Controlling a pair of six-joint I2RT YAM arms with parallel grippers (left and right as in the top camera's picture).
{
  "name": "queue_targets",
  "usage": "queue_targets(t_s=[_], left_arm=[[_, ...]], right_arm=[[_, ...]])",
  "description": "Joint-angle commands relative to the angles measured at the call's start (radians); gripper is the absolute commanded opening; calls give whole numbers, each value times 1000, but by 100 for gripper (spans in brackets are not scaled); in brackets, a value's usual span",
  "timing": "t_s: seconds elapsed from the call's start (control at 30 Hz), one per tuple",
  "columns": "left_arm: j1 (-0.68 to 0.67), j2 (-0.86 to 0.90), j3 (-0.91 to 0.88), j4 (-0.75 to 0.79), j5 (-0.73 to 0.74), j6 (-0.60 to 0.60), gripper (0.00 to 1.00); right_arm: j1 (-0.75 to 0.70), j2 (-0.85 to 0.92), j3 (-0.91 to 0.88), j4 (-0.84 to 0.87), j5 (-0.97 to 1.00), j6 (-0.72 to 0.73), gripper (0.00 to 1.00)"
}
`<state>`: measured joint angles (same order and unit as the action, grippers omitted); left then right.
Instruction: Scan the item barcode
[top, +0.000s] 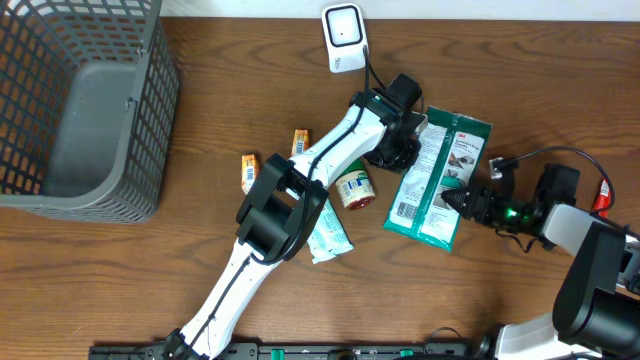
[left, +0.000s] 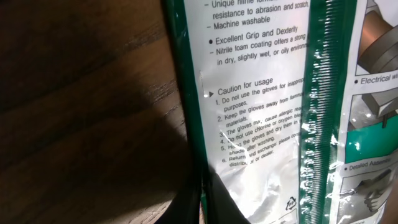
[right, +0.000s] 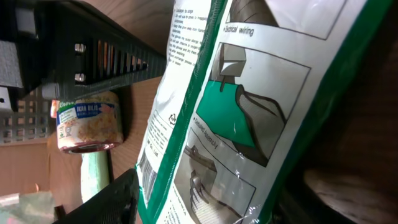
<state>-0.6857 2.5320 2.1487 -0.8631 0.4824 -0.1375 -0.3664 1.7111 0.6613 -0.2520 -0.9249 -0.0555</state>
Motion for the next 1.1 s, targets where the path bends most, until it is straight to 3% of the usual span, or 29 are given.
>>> queue_targets(t_s=[0.0, 0.4, 0.5, 0.7, 0.8, 0.93, 1.07], left_arm=[[-3, 26, -2, -9, -32, -5, 8], [-3, 26, -2, -10, -31, -5, 8], [-3, 26, -2, -11, -31, -5, 8], [-3, 24, -2, -14, -32, -5, 8], [-2, 12, 3, -2, -31, -5, 8], [5, -46, 8, 17, -32, -5, 8], [22, -143, 10, 19, -32, -5, 9]], right_arm=[[32, 10, -16, 18, -34, -13, 59], [92, 10, -16, 66, -15, -13, 49], [92, 10, -16, 77, -15, -12, 39], [92, 10, -16, 81, -15, -12, 37], [92, 10, -16, 79, 4, -13, 26], [91, 10, -16, 79, 4, -2, 20], [83, 10, -16, 76, 3, -2, 1]])
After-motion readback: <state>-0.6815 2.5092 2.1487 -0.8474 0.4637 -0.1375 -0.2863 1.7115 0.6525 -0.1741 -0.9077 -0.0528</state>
